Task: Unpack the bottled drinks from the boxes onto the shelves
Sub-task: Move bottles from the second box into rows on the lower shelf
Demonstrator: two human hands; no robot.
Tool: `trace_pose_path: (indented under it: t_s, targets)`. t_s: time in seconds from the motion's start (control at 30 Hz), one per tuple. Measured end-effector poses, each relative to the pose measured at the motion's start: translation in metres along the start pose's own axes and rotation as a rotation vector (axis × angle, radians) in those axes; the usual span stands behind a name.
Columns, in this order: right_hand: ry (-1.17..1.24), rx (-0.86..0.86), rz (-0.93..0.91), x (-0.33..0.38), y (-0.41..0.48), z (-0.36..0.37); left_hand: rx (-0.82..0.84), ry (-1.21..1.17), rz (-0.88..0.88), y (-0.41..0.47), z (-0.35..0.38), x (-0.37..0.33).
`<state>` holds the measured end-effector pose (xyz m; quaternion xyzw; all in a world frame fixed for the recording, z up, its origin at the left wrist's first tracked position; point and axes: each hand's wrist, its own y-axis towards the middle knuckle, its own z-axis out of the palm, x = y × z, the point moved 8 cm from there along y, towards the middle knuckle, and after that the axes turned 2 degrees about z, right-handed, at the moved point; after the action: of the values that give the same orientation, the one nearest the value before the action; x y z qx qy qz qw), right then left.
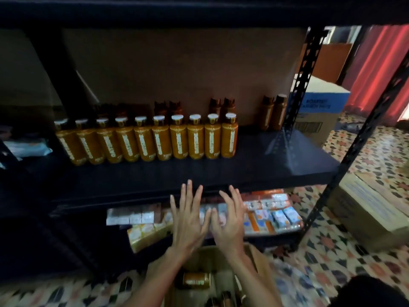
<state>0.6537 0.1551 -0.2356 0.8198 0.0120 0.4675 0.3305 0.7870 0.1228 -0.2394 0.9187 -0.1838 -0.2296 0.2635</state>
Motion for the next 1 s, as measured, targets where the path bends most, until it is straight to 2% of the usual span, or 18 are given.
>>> trace_pose_path:
  t_s: [0.17,0.37,0.57,0.67,0.77,0.9,1.0]
  targets:
    - [0.005,0.126,0.164,-0.038,-0.069,0.026,0.139,0.011,-0.071,-0.076,0.039,0.015]
    - [-0.105,0.327,0.337,-0.100,-0.153,0.047,0.434,-0.073,-0.242,-0.160,0.104,0.054]
    - [-0.163,0.589,0.754,-0.167,-0.217,0.052,0.940,-0.141,-0.519,-0.234,0.173,0.102]
    - [-0.184,0.671,1.011,-0.211,-0.245,0.051,1.109,-0.134,-0.585,-0.254,0.202,0.117]
    - [-0.247,0.814,1.145,-0.243,-0.270,0.058,1.109,-0.103,-0.687,-0.263,0.227,0.138]
    - [-0.327,1.028,1.064,-0.268,-0.282,0.078,1.028,-0.116,-0.830,-0.268,0.248,0.158]
    - [-0.305,1.074,1.027,-0.278,-0.283,0.098,1.004,-0.152,-0.895,-0.268,0.261,0.169]
